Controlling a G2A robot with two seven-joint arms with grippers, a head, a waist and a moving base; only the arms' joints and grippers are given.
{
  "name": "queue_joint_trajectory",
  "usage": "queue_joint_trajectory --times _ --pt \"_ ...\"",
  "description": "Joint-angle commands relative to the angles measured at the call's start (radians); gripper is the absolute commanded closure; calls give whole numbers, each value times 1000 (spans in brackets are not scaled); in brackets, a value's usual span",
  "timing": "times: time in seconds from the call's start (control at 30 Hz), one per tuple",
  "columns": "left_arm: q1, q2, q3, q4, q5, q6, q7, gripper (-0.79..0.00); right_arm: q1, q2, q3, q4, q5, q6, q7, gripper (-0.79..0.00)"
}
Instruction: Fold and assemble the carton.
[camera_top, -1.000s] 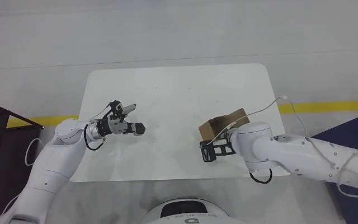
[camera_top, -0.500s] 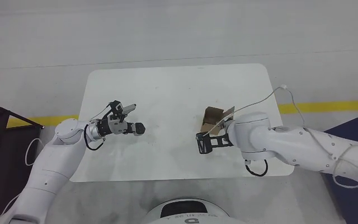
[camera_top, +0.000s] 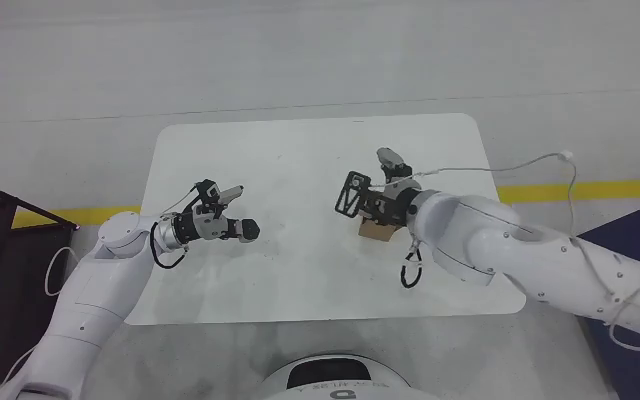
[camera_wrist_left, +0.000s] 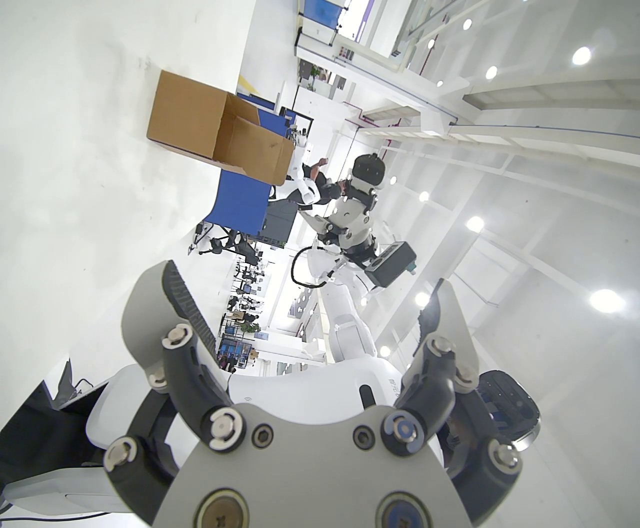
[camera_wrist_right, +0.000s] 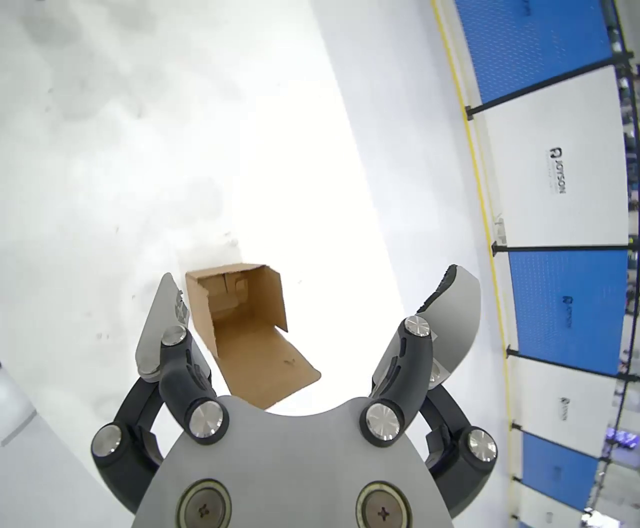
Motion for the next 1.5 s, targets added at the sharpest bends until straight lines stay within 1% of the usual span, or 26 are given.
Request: queue_joint_trajectory --times 0.0,0.07,0.17,0.2,0.23,0.6,0.63,0.67,0.77,0.93,1.1,1.23,1.4,1.47 --pt "0 0 0 0 0 0 0 -785 -59 20 23 -3 -4 103 -73 -785" --pt "0 0 0 0 0 0 0 -785 -119 43 56 -12 17 204 -151 -785" --pt "0 0 0 0 0 0 0 -785 -215 72 118 -21 142 374 -284 -785" --pt "0 0 0 0 0 0 0 -785 -246 79 134 -21 192 401 -325 -785" --pt "0 0 0 0 0 0 0 -785 -264 83 142 -18 221 402 -348 -785" --pt "0 0 0 0 0 0 0 -785 -270 83 144 -20 233 395 -359 -785" --pt "0 0 0 0 0 0 0 -785 -284 83 158 -23 272 396 -386 -785" --pt "0 0 0 0 0 0 0 -785 -297 88 179 -20 301 421 -404 -785" --pt "0 0 0 0 0 0 0 -785 -369 111 224 -55 389 466 -436 -785" --pt "0 0 0 0 0 0 0 -785 -482 153 282 -36 493 447 -447 -785" --pt "0 0 0 0 0 0 0 -785 -548 170 322 -15 575 401 -447 -785" --pt "0 0 0 0 0 0 0 -785 -568 170 353 28 646 336 -454 -785" --pt "0 0 0 0 0 0 0 -785 -561 152 381 113 733 232 -454 -785" --pt "0 0 0 0 0 0 0 -785 -558 145 386 140 744 215 -445 -785"
